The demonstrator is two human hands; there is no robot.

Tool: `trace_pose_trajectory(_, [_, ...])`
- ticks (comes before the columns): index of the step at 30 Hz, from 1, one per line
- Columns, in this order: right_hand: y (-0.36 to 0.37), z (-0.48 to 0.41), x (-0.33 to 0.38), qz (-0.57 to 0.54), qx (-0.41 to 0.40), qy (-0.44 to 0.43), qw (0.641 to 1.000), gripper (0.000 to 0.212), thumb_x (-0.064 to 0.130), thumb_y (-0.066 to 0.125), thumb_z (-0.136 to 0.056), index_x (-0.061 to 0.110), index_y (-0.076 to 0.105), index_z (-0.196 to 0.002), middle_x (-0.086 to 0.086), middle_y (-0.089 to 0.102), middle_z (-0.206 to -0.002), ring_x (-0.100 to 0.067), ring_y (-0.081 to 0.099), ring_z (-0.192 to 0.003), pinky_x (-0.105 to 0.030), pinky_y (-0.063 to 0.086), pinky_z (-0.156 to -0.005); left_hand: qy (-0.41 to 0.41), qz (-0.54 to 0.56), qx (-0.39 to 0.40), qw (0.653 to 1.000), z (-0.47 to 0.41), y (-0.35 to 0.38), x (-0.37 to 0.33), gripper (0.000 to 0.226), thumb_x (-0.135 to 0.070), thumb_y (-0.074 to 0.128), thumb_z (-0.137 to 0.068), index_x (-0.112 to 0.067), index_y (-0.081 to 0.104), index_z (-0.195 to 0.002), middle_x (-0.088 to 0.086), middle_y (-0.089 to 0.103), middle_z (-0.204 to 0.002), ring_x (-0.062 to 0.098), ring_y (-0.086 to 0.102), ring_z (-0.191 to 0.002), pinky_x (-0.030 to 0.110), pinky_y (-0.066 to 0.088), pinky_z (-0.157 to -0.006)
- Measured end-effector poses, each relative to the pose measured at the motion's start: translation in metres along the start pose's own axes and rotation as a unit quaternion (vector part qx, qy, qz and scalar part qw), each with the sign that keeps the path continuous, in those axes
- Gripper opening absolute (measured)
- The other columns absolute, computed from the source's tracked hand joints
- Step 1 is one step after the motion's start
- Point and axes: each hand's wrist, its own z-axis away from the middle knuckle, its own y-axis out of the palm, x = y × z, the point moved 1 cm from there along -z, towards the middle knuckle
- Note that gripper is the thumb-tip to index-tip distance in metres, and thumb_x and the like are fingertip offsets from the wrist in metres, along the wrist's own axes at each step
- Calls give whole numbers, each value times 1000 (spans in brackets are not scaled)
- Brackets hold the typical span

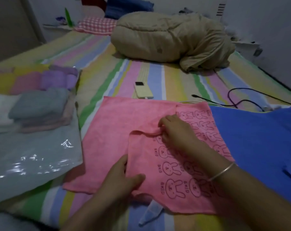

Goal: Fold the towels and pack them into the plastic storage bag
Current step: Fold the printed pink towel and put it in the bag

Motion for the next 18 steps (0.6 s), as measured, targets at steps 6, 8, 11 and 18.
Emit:
trace_pose_trajectory(6, [-7,-13,-12,-43,-59,59,996,21,34,49,-91,23,60,-105,-3,62,-96,-23,54,-97,-35,45,-72,4,-66,54,996,19,-11,0,51,-4,79,-65,-18,57,-108,-8,74,-94,3,70,-85,23,56,-73])
trace_pose_trajectory(8, [-9,-20,-11,-41,-100,71,992,22,38,49,-92,23,62,-102,-3,63,-94,-24,55,-96,-37,47,-72,28,-109,56,992,26,-17,-3,51,-16,78,-64,-21,56,-110,-11,73,-94,1,69,-85,25,57,-75])
trace_pose_trajectory(11, [-15,-39,-1,-20,-187,99,977,23,41,48,-93,24,61,-101,-3,66,-91,-27,60,-86,-32,37,-66,114,-280,-34,953,32,-34,-14,47,-41,69,-64,-35,55,-108,-23,67,-77,-5,62,-72,20,49,-66])
trace_pose_trajectory(18, [-24,-130,33,-196,-187,156,950,23,39,55,-91,24,65,-105,-5,69,-105,-32,61,-100,-33,44,-76,308,-537,-131,775,5,-82,-36,42,-43,57,-65,-30,63,-105,-13,60,-71,14,58,-82,33,34,-96])
